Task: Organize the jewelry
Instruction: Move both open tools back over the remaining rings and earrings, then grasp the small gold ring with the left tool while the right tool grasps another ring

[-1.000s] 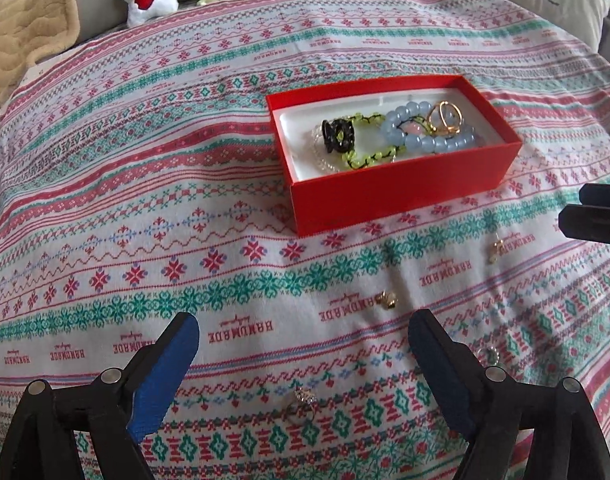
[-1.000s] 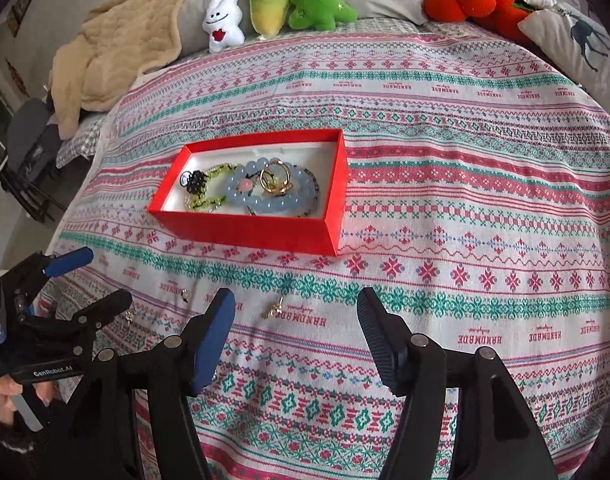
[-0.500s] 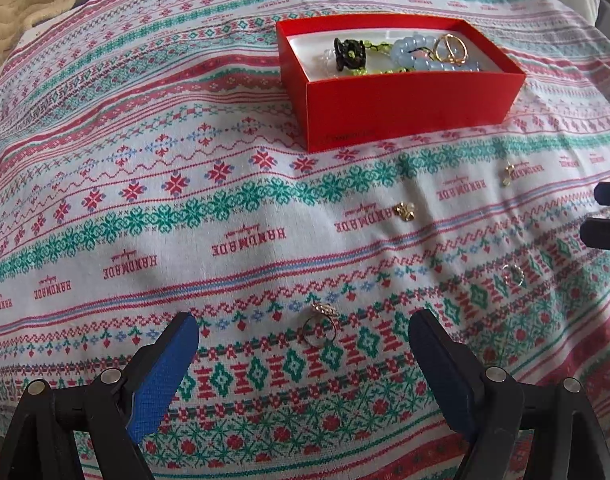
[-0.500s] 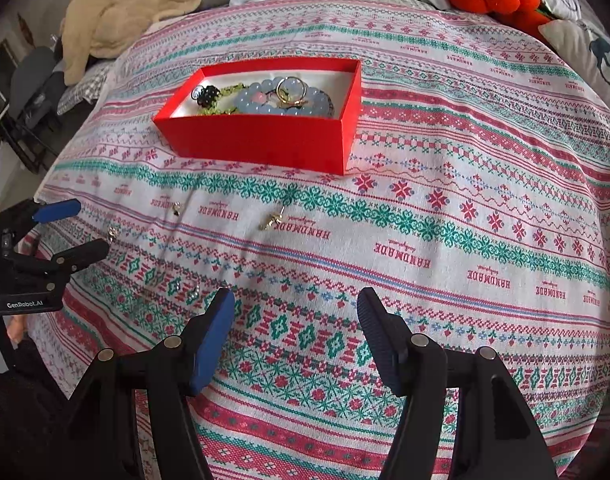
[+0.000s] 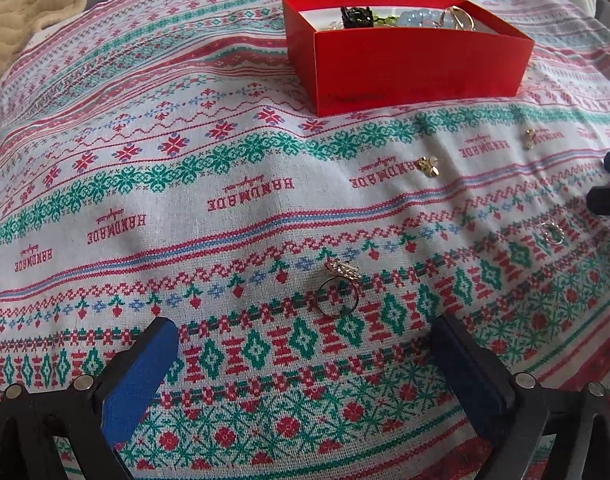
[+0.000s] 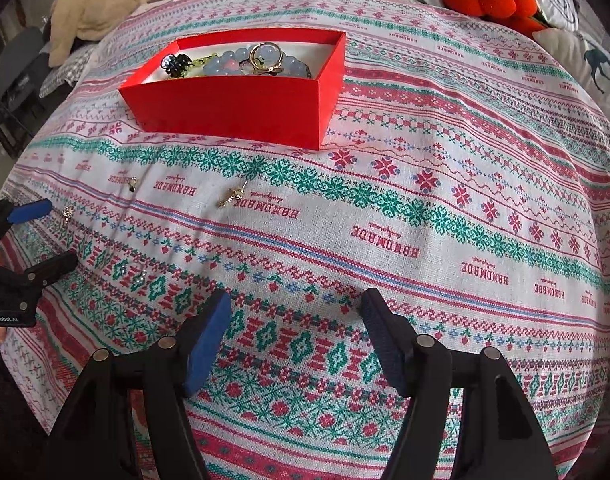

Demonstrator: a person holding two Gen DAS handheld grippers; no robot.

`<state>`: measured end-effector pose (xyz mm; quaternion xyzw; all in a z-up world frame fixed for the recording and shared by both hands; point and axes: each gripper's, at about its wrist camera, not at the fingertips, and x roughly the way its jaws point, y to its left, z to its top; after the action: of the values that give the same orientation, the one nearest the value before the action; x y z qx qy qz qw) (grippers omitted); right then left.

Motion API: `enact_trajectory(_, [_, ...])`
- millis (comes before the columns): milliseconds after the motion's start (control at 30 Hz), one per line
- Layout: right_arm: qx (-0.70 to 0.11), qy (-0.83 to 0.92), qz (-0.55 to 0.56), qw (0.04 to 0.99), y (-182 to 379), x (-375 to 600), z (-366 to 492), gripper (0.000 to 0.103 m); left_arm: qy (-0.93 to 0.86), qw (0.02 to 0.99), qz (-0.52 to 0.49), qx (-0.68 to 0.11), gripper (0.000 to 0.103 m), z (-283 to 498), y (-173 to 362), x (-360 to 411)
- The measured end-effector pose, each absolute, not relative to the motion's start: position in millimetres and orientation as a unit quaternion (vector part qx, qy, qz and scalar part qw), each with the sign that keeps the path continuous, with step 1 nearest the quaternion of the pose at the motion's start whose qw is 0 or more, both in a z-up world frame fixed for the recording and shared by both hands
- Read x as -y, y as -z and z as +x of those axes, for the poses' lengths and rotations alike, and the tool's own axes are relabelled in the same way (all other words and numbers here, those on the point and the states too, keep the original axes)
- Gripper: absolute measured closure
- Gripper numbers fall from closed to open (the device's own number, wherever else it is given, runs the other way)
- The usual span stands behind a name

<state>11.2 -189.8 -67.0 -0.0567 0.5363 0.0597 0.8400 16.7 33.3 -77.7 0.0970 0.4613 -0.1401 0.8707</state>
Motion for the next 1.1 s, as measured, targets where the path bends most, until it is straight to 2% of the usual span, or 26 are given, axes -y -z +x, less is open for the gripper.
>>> enact_trajectory(233, [-0.526,-0.042,-0.046,0.848,77,198,14,0.004,0.134,0.872,0.096,-0.46,0.0,17,78,-32])
enact_trajectory(433, [-0.513,-0.058,-0.053,0.855,77,186,2,0.004,0.146,0.872,0.08,-0.46,0.002,16,73,-37])
enact_trajectory(600, [-0.489,-0.126,-0.112,0.856,77,156,-12,0.004,0.174,0.874,0.078,-0.447,0.021,12,67,-34])
enact_trajectory(733, [-0.485,-0.159,-0.12,0.852,76,138,-14,0.004,0.188,0.873,0.065,-0.446,0.026,14,66,-35])
enact_trajectory(800, [-0.483,-0.17,-0.121,0.85,76,131,-13,0.004,0.191,0.873,0.053,-0.445,0.036,16,64,-37])
enact_trajectory(967, [-0.482,-0.18,-0.13,0.848,77,120,-12,0.004,0.196,0.873,0.036,-0.445,0.051,21,62,-42])
enact_trajectory(1033, [-0.483,-0.187,-0.129,0.846,76,116,-10,0.006,0.195,0.873,0.034,-0.445,0.057,22,62,-44])
enact_trajectory(1100, [-0.484,-0.194,-0.13,0.844,75,113,-10,0.011,0.196,0.873,0.034,-0.445,0.063,22,62,-44])
